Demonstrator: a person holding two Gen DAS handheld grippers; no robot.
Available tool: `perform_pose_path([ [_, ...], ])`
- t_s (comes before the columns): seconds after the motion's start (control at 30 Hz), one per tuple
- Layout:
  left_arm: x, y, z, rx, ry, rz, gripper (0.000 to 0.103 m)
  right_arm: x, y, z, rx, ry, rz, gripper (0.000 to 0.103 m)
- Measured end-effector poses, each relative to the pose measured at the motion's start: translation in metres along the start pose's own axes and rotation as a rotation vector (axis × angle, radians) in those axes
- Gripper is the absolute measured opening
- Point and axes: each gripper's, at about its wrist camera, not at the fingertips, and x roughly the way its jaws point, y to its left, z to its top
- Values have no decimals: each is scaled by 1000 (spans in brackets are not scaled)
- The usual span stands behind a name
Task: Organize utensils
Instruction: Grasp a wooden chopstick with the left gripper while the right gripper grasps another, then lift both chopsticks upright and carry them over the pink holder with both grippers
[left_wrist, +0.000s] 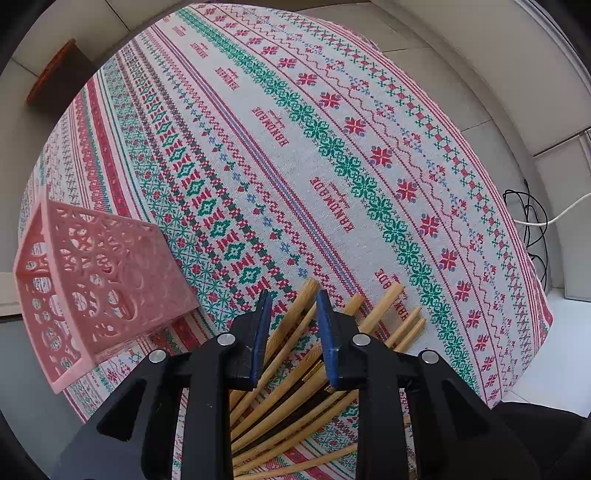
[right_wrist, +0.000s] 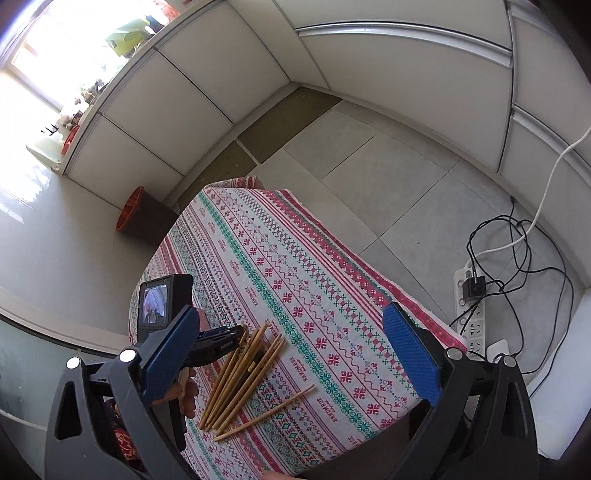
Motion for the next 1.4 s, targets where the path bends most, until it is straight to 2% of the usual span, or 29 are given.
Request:
perform_pose_path([
  [0.13,2,7,-2,1,-6,-8,18,6,-2,-1,9,12,-24,96],
  [0.17,2,9,-3,3,-3,-8,13,7,-2,-2,8,10,-35,96],
  [0.27,10,10,-2,24,-2,-4,13,13,-3,-8,17,21,-60,96],
  [0.4,15,19,-9,37,-5,-5,13,35,-5,-20,50,121,-54,96],
  [0.53,5,9,-19,67,-86,47,12,59,-11,-37,142,244,-43,94],
  [0.6,-12,-2,-34,77,-151,61,11,71,-17,-48,213,305,-49,86],
  [0.67,-39,-2,-49,87,-228,81,11,81,-24,-60,294,345,-62,83],
  [0.77,-88,2,-81,94,-346,94,10,97,-23,-76,332,398,-89,69],
  [0.87,-127,3,-122,82,-455,95,9,111,-16,-92,370,413,-127,62],
  [1.0,-162,11,-165,44,-570,108,8,132,5,-106,373,388,-212,50],
  [1.07,-172,20,-185,24,-616,116,7,145,18,-113,359,382,-258,47],
  [1.2,-188,37,-217,-24,-683,105,7,177,32,-132,339,446,-348,28],
  [1.23,-191,42,-222,-35,-696,99,7,176,39,-133,313,400,-386,24],
  [1.27,-194,46,-226,-46,-709,94,7,178,44,-135,295,394,-397,15],
  [1.37,-199,57,-234,-68,-732,84,7,181,46,-135,305,370,-402,6],
  [1.4,-201,60,-237,-75,-736,79,7,182,45,-135,313,368,-393,6],
])
